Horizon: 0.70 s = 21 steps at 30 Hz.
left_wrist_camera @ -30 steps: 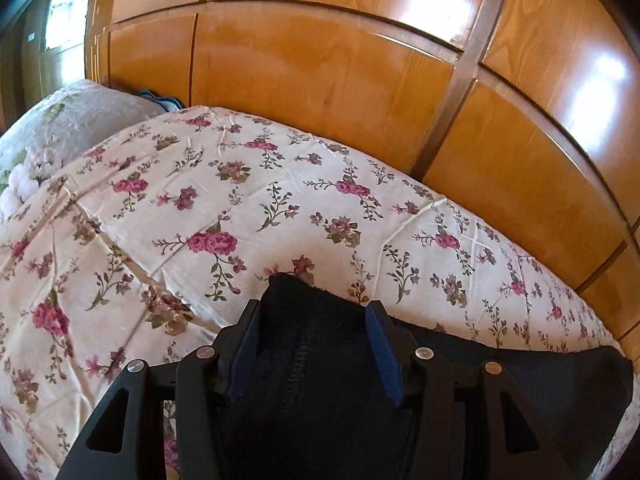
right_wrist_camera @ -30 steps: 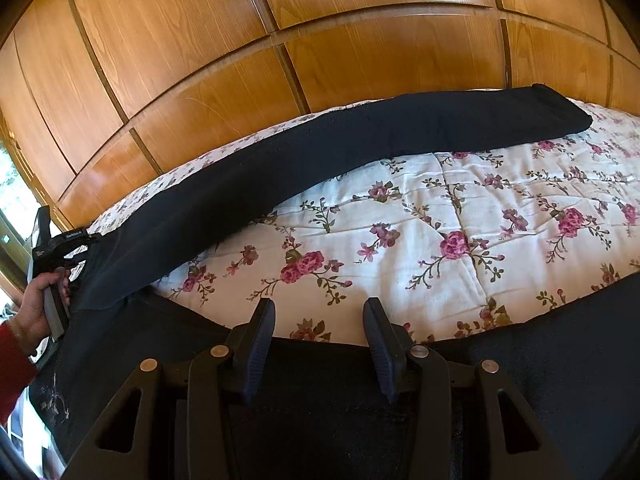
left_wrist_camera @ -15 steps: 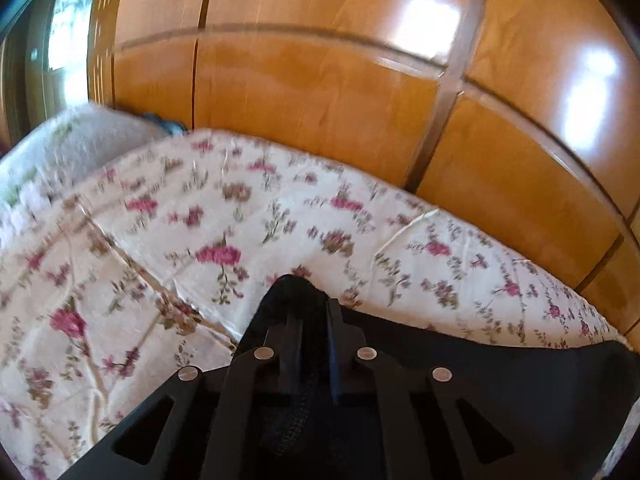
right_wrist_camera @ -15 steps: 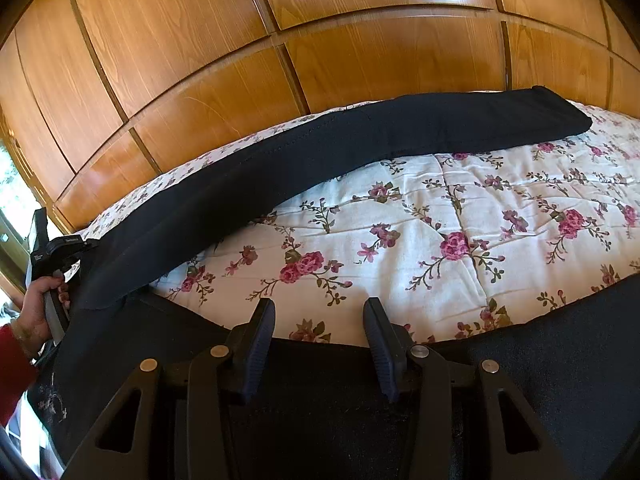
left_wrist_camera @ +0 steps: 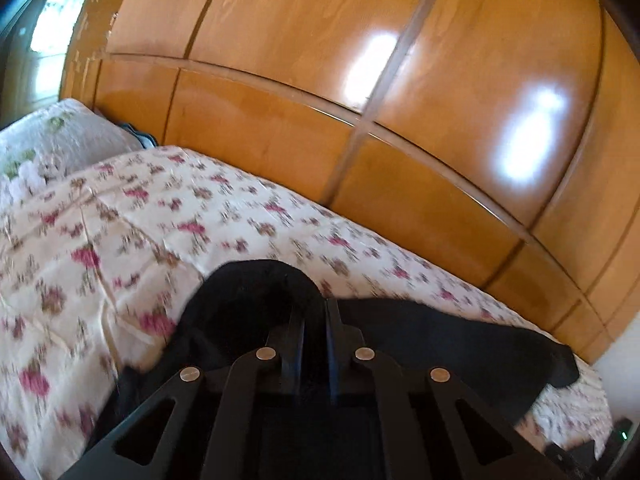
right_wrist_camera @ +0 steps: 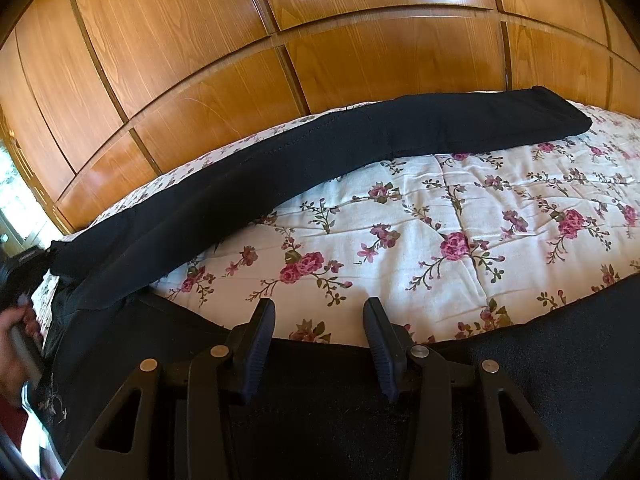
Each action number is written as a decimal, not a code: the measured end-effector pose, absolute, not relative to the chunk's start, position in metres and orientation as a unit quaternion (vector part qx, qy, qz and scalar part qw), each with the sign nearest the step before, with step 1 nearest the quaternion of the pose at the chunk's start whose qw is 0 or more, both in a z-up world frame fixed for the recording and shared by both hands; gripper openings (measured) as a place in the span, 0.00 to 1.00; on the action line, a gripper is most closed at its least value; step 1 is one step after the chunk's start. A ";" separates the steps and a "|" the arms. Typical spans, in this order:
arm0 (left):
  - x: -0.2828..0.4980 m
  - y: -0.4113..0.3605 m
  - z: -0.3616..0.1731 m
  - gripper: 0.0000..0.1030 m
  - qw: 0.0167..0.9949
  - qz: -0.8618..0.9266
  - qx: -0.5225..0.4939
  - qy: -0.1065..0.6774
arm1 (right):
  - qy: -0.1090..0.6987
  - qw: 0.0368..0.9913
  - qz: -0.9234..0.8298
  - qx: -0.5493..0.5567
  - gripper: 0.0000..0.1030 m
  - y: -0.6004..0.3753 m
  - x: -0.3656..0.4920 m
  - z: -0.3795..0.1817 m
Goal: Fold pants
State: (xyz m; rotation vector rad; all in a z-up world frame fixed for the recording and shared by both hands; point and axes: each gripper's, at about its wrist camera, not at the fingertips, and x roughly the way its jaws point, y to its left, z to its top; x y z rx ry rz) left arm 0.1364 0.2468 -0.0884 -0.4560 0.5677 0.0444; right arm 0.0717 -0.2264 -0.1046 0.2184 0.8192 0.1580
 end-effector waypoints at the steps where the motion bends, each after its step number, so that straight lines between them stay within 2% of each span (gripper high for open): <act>1: 0.129 0.244 -0.090 0.08 0.934 0.017 -0.224 0.277 | 0.397 0.909 0.077 0.106 0.46 -0.226 0.072 -0.105; 11: 0.045 0.254 -0.113 0.08 0.924 0.016 -0.293 0.244 | 0.397 0.909 0.073 0.101 0.46 -0.228 0.070 -0.105; 16: 0.031 0.259 -0.143 0.08 0.910 0.024 -0.321 0.262 | 0.409 0.908 0.060 0.073 0.47 -0.221 0.069 -0.105; 21: 0.028 0.260 -0.148 0.08 0.910 0.019 -0.328 0.252 | 0.427 0.901 0.071 0.038 0.48 -0.204 0.083 -0.088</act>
